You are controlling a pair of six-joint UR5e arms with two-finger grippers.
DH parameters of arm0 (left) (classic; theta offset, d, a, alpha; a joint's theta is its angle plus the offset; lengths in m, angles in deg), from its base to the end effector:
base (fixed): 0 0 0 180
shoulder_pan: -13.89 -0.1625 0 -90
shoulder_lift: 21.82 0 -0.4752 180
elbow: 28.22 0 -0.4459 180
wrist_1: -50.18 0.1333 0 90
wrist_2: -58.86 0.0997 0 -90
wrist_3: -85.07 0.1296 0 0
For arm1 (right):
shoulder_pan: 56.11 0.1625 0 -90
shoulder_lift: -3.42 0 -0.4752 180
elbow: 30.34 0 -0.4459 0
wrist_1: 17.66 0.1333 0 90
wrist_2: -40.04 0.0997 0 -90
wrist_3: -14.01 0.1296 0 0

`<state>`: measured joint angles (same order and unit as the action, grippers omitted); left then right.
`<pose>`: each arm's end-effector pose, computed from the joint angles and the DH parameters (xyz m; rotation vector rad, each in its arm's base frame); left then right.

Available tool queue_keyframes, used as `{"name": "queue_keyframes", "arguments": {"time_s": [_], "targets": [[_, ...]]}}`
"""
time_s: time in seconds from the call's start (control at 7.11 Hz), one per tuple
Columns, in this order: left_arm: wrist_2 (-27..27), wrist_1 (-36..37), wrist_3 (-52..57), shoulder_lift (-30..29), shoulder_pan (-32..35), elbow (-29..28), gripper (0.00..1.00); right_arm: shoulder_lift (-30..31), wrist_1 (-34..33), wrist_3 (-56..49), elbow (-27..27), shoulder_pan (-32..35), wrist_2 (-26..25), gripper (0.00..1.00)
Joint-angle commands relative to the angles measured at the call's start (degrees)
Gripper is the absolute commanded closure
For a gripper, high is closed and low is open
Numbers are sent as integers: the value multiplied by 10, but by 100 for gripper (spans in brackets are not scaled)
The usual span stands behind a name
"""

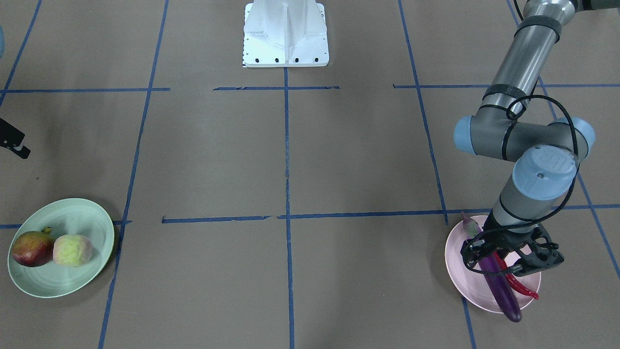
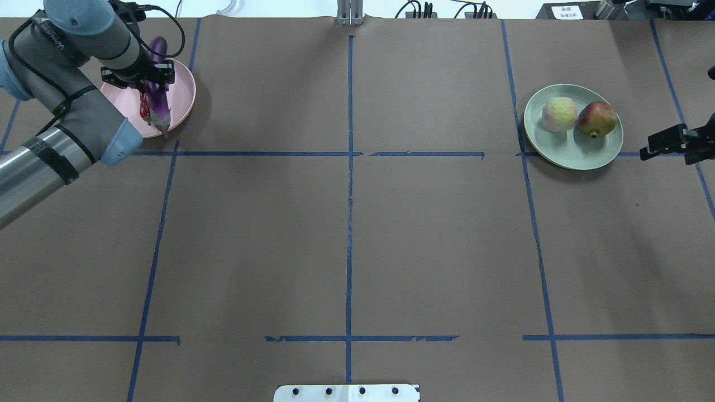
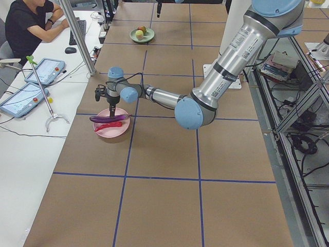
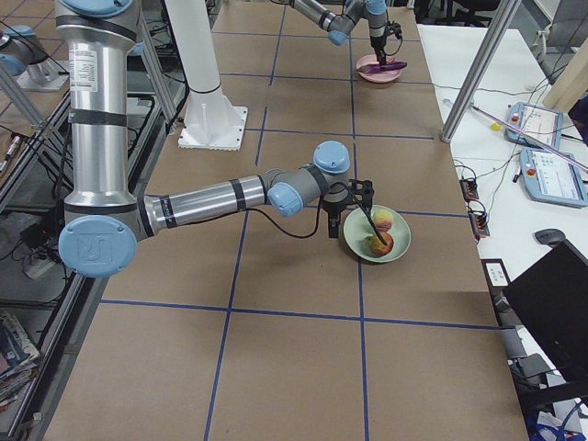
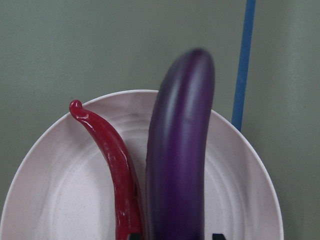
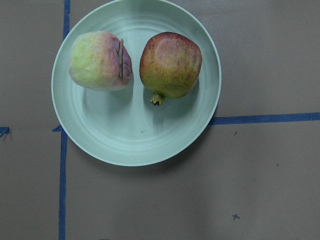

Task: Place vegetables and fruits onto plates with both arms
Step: 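Place eggplant on pink plate with left gripper while right gripper withdraws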

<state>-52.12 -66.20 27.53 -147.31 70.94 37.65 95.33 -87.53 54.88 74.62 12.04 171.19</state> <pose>0.3981 -0.7739 0.4963 0.2086 0.7130 -0.2888 -0.1621 -0.5334 0.5639 0.1096 -0.8826 0.1019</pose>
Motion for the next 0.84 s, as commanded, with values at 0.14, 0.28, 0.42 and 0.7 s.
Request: {"name": "queue_keyframes", "arguments": {"time_s": [0.14,0.28,0.42,0.7], "targets": [[-107,-3,-2,102,10,150,0,10,1,-2,9,1,4,0],[-148,-3,43,171,38,225,0,33,1,-2,21,1,1,0],[-157,-3,160,243,58,282,0,55,-2,-3,35,15,7,0],[-186,65,342,319,125,329,0,110,-8,-113,42,72,8,0]]}}
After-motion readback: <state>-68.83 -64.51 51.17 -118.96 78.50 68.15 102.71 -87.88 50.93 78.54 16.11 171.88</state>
